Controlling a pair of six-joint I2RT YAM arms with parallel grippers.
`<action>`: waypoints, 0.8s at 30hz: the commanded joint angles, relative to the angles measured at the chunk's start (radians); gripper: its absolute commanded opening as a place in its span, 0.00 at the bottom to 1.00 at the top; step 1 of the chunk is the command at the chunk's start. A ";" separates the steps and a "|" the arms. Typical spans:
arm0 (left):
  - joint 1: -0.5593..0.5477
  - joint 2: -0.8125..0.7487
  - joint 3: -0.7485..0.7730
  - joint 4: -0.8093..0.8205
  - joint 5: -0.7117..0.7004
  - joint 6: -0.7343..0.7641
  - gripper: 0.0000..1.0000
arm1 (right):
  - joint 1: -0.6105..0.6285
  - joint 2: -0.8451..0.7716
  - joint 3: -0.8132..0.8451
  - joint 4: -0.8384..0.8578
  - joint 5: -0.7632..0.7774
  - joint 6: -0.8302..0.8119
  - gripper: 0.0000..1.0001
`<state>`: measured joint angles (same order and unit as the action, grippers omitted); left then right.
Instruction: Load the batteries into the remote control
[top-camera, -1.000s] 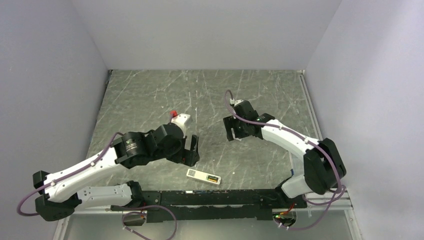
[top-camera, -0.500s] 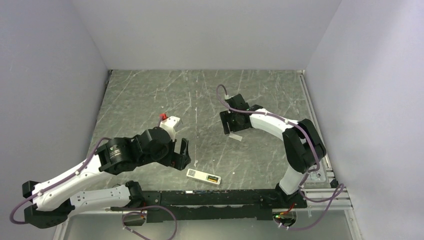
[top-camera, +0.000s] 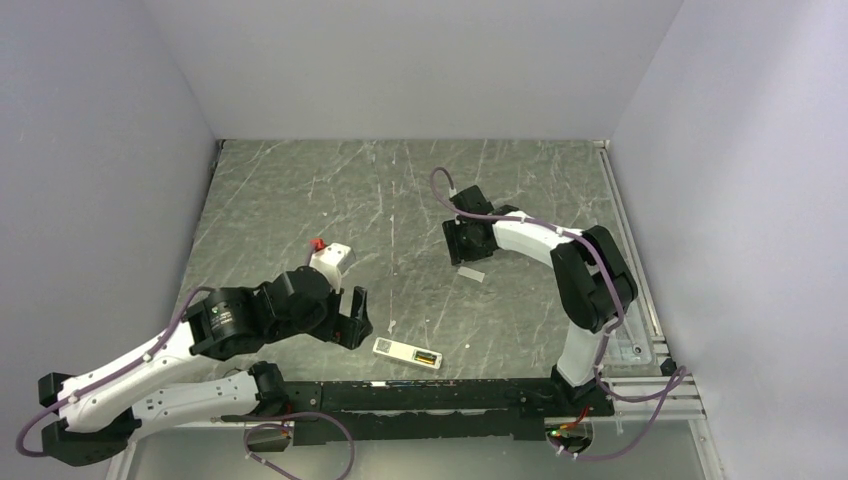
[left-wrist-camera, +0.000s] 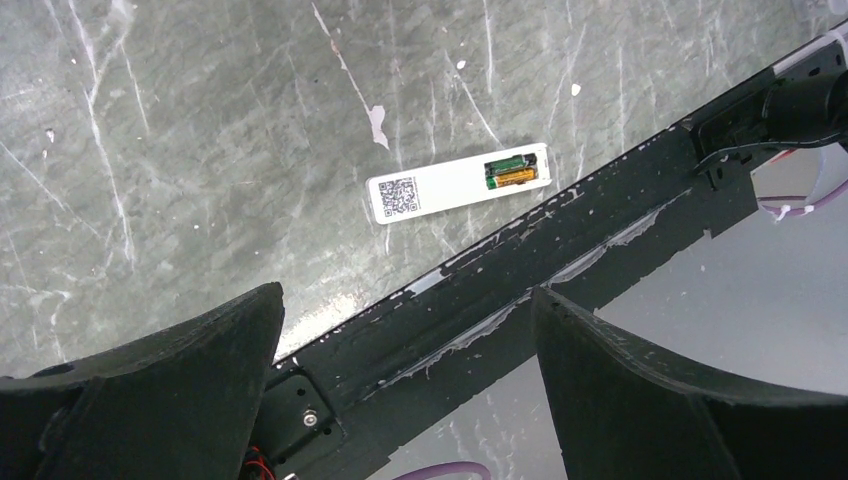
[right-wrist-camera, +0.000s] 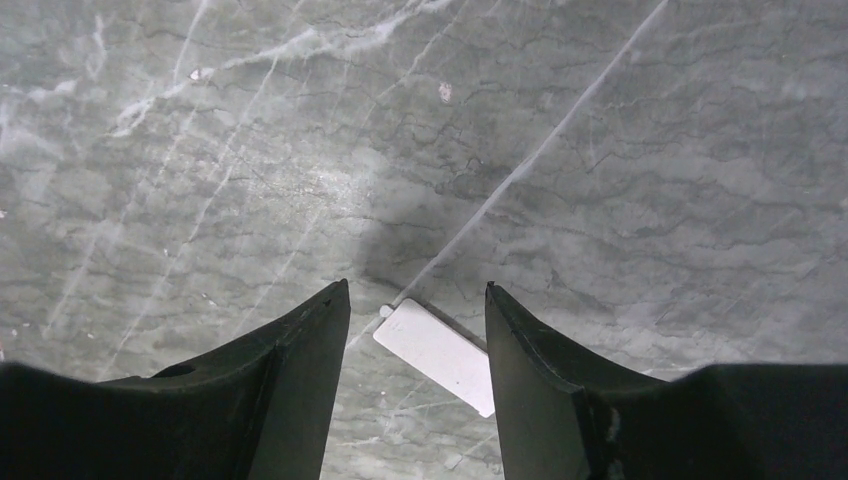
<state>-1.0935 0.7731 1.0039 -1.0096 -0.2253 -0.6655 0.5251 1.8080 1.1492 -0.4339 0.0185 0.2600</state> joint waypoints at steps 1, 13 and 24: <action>0.004 -0.025 -0.023 0.037 -0.013 0.013 0.99 | -0.004 0.016 0.031 0.015 0.007 0.023 0.54; 0.004 -0.039 -0.037 0.046 -0.028 0.014 0.99 | 0.013 0.004 -0.046 0.007 0.027 0.039 0.51; 0.004 -0.053 -0.044 0.046 -0.031 0.007 1.00 | 0.105 -0.074 -0.150 -0.021 0.115 0.084 0.51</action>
<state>-1.0931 0.7341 0.9684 -0.9905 -0.2340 -0.6655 0.5999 1.7683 1.0542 -0.4057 0.0986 0.3012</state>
